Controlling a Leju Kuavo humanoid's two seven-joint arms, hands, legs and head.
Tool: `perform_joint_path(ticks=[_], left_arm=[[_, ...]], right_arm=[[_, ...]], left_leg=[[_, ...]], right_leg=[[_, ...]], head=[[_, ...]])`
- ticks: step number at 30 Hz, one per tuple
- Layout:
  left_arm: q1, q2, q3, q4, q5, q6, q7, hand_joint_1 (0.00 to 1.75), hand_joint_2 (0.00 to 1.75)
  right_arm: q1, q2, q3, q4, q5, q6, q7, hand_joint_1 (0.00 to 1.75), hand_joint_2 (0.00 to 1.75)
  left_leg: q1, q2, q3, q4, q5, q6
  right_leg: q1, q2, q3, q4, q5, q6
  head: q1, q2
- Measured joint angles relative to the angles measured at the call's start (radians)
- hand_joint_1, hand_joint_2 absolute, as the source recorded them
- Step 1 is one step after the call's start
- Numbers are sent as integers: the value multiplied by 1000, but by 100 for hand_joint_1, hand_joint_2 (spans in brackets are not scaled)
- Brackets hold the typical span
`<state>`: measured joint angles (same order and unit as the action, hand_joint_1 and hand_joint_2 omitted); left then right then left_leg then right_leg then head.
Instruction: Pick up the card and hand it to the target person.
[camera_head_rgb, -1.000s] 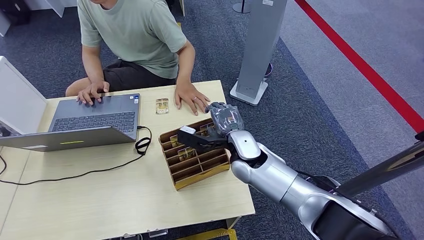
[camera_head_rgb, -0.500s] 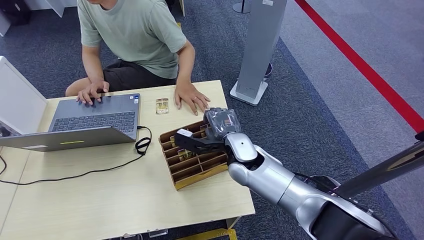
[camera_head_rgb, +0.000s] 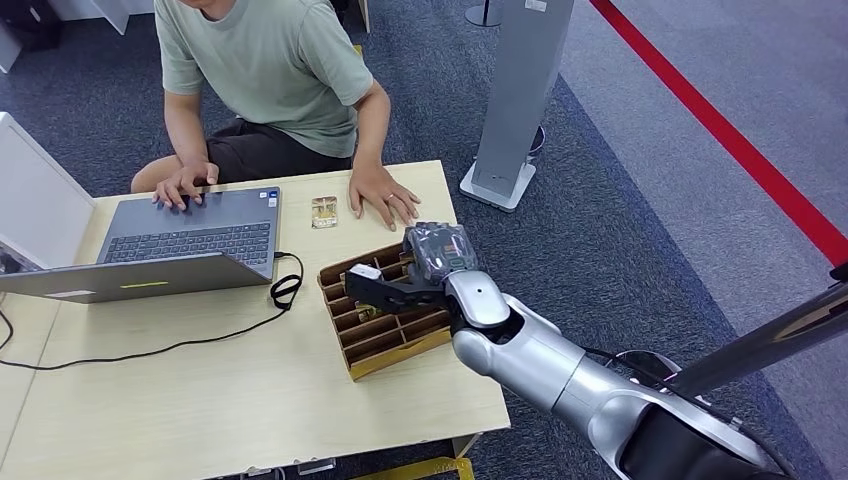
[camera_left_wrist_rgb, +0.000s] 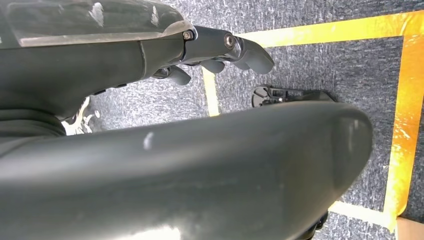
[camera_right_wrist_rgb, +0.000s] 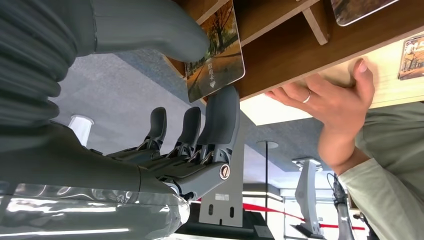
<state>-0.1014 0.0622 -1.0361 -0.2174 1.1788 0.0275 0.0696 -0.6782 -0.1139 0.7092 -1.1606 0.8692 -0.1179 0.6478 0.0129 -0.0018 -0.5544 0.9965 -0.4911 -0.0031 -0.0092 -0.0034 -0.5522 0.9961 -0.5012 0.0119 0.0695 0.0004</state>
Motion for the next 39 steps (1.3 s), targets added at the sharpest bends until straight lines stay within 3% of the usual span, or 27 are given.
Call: perform_joint_path(ticks=[15,31,37,39], left_arm=[[0,0,0,0,0,-2,-1,0,0],[0,-1,0,0,0,-6,-2,0,0],[0,-1,0,0,0,-7,-2,0,0],[0,-1,0,0,0,-8,-2,0,0]], right_arm=[[3,2,12,3,-1,2,14,89,175],[17,2,12,2,2,2,22,72,175],[22,2,12,2,2,1,21,81,175],[25,2,11,2,1,1,21,103,175]], left_leg=[[0,0,0,0,0,0],[0,0,0,0,0,0],[0,0,0,0,0,0],[0,0,0,0,0,0]], right_leg=[[0,0,0,0,0,0],[0,0,0,0,0,0],[0,0,0,0,0,0],[0,0,0,0,0,0]], head=[[0,0],[0,0],[0,0],[0,0]])
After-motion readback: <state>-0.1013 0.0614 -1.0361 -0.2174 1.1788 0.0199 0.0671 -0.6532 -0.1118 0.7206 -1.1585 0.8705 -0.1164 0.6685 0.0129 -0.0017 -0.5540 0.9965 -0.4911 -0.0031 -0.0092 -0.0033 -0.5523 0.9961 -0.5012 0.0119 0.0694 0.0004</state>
